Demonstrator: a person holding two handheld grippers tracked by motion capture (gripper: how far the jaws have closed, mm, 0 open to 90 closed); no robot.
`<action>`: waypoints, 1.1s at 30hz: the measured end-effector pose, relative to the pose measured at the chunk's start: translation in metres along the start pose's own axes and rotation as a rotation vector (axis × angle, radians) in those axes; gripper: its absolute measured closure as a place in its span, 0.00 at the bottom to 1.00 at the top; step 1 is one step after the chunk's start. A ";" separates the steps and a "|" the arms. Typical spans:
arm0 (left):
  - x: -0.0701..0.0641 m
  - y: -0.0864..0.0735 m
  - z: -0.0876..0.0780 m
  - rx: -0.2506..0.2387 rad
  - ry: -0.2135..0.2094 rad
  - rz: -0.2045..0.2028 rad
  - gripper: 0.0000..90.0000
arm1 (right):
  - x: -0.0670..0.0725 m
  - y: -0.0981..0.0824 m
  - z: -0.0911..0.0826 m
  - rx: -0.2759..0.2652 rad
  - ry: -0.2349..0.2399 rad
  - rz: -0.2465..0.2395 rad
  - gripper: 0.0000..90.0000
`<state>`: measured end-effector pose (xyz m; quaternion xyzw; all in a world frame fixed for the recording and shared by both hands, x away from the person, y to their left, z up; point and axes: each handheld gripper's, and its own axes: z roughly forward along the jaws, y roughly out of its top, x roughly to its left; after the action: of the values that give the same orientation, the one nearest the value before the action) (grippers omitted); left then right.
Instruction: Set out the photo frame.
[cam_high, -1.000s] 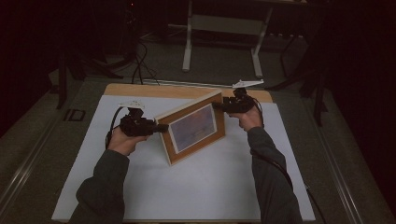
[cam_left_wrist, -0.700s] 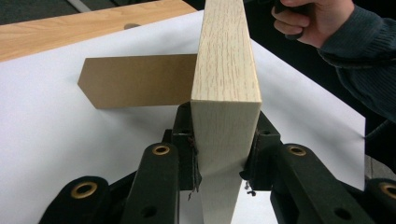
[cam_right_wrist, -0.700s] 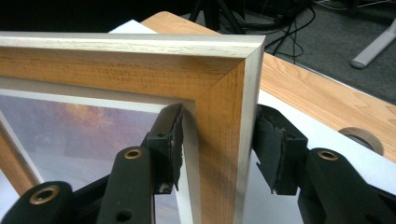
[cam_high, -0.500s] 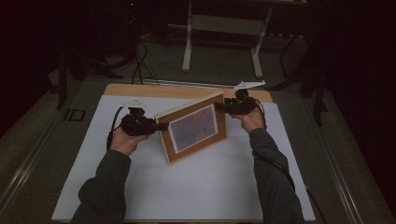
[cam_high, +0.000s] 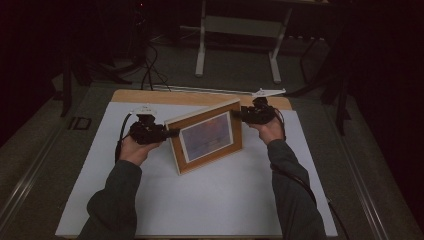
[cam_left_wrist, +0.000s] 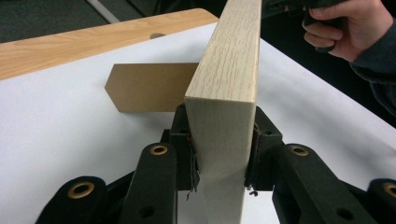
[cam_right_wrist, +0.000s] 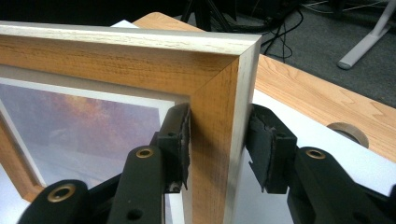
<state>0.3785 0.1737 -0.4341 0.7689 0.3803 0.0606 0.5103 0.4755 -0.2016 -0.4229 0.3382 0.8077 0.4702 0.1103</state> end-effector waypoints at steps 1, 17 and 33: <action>0.000 0.000 0.000 -0.003 0.001 -0.002 0.78 | 0.001 0.000 0.000 -0.001 -0.002 0.003 0.67; 0.004 0.001 0.002 -0.023 0.028 -0.015 0.78 | 0.002 -0.002 -0.002 0.000 -0.012 0.005 0.69; 0.006 0.001 0.006 -0.056 0.039 -0.027 0.76 | 0.005 -0.005 -0.006 -0.011 -0.032 0.018 0.69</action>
<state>0.3857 0.1733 -0.4378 0.7477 0.3987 0.0792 0.5251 0.4669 -0.2042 -0.4233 0.3525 0.8000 0.4702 0.1209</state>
